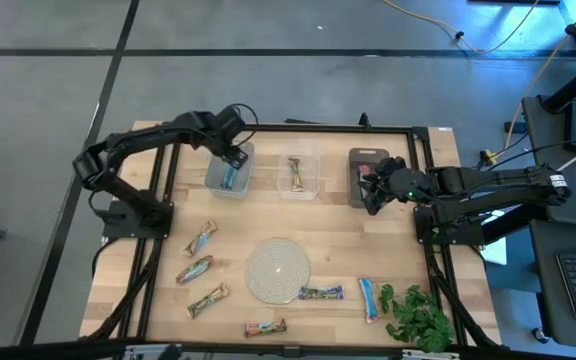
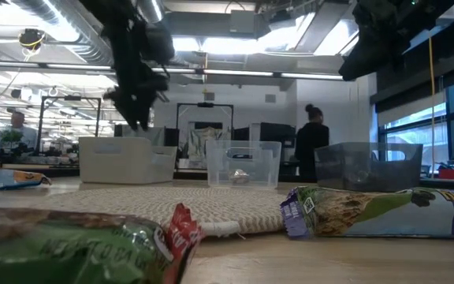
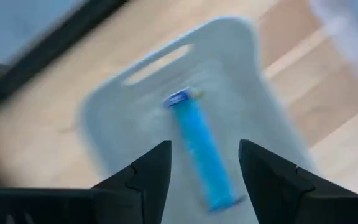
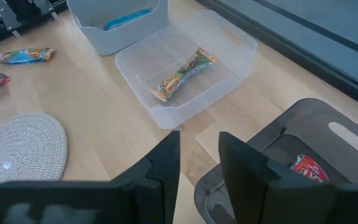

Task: Pick and place Granola Bars by type
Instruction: Adjust the gray bin

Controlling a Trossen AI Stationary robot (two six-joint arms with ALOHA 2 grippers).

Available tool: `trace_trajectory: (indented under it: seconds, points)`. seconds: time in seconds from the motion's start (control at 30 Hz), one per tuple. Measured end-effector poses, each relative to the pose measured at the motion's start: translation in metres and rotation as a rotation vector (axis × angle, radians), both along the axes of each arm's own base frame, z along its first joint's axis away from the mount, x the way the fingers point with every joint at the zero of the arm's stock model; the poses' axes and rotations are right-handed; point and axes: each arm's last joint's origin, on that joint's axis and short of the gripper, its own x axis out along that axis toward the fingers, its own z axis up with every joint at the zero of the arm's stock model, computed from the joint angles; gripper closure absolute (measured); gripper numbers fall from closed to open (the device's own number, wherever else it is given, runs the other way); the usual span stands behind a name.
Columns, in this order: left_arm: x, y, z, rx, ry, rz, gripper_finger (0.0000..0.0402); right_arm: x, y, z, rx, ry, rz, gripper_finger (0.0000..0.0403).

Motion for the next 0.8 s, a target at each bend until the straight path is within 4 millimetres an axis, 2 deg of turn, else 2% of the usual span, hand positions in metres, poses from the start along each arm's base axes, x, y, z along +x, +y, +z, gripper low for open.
trace_trajectory:
  seconds: [0.1, 0.2, 0.4, 0.53, 0.8]
  points:
    - [-0.017, -0.008, 0.018, 0.086, 0.129, -0.043, 0.0225, 0.0, 0.001, 0.0, 0.015, 0.001, 0.018, 0.0289]
    - [-0.035, -0.02, 0.027, 0.096, 0.25, -0.091, 0.0225, 0.0, 0.001, 0.0, 0.018, 0.001, 0.022, 0.0289]
    - [-0.055, -0.037, 0.03, -0.068, 0.332, -0.053, 0.0222, 0.0, 0.001, 0.0, 0.017, 0.001, 0.022, 0.0289]
    - [-0.057, -0.04, 0.019, -0.137, 0.351, -0.04, 0.0225, 0.0, 0.001, 0.0, 0.016, 0.002, 0.022, 0.0289]
    - [-0.06, -0.047, -0.022, -0.243, 0.307, 0.01, 0.0222, 0.0, 0.001, 0.0, 0.015, 0.002, 0.023, 0.0289]
